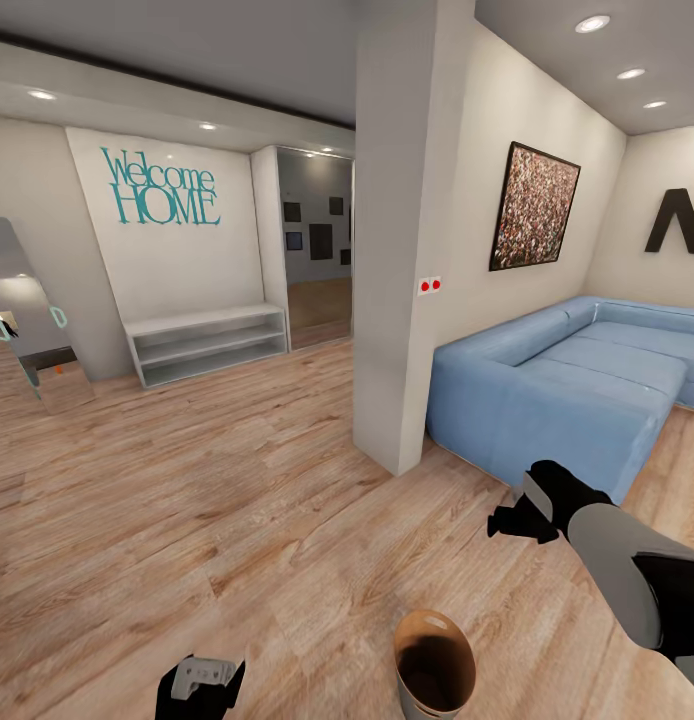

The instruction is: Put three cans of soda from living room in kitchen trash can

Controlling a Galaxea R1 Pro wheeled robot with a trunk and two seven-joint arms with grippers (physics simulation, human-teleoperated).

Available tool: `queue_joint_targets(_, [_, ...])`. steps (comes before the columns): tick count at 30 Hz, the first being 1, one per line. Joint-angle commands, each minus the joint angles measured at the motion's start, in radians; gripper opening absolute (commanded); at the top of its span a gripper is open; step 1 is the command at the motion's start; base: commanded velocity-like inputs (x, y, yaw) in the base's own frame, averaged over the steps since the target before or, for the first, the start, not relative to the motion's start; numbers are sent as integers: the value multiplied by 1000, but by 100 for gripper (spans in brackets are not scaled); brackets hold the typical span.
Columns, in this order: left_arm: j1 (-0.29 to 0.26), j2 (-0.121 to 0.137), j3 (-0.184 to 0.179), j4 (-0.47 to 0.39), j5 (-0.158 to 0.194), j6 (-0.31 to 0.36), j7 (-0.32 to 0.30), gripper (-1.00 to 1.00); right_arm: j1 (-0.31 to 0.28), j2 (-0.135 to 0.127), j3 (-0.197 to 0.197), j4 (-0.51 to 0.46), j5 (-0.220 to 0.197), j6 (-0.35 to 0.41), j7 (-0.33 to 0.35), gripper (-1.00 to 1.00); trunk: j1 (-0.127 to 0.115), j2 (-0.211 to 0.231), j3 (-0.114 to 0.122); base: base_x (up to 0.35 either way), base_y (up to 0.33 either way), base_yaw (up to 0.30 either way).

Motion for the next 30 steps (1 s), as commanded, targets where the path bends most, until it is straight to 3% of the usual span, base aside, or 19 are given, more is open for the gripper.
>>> queue_joint_targets(1, [0,0,0,0,0,0,0,100,0,0,2,0,0,0,0,100,0,0,0,0,0,0])
queue_joint_targets(9, [0,0,0,3,0,1,1,100,0,0,9,-2,0,-1,0,100,0,0,0,0,0,0])
queue_joint_targets(30, [-2,1,-1,4,-6,4,-8,100,0,0,12,-6,0,-2,0,100,80,-147,-66,0,0,0])
